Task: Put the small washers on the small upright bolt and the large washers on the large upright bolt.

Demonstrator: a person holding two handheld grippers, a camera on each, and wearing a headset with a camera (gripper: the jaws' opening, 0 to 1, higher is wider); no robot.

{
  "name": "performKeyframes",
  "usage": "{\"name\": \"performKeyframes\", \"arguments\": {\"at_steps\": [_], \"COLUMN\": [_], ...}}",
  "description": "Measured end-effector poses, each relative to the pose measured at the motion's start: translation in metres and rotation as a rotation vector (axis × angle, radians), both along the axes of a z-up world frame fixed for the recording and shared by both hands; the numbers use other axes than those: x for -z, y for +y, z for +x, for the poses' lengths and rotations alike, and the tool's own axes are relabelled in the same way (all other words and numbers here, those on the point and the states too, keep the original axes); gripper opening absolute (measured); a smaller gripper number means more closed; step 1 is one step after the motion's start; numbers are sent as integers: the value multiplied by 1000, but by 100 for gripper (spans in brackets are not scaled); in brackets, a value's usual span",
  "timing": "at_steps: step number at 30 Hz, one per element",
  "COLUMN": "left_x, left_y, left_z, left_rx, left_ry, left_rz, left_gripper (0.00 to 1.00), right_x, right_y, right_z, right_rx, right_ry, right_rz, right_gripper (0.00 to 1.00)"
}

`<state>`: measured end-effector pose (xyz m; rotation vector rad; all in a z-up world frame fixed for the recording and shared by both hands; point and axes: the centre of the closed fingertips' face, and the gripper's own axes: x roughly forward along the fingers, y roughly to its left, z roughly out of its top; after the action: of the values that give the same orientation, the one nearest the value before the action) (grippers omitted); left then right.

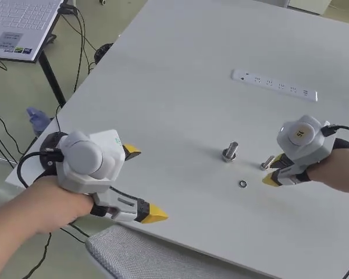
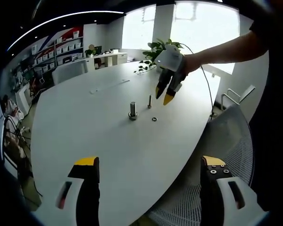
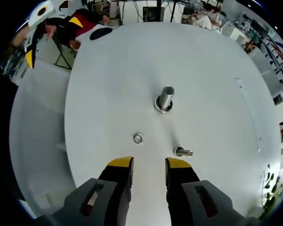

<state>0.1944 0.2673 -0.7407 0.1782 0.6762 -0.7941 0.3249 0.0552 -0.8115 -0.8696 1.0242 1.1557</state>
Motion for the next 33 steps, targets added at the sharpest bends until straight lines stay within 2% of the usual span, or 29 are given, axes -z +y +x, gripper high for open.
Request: {"name": "performKeyframes", "arguments": {"at_steps": [4, 12, 20, 22, 33], "left_x": [-1, -5, -4, -5, -5], "left_y": [2, 5, 1, 0, -5], "left_z": [-1, -1, -2, -2, 3], "left_rx": [-4, -8, -21, -24, -8], "left_ry": [-1, -7, -1, -2, -8], "left_rz": [-5, 6, -8, -13, -25], "left_gripper": [88, 87, 86, 87, 90], "right_x": [2, 11, 21, 24, 40], "right_y": [4, 11, 20, 24, 28], "right_z": [-8, -14, -10, -12, -6], "right_rx": [-4, -7, 0, -2, 5], "right_ry": [11, 23, 10, 21, 16], "right_rz": [7, 10, 22, 30, 12], "right_gripper": [29, 29, 29, 29, 28]}}
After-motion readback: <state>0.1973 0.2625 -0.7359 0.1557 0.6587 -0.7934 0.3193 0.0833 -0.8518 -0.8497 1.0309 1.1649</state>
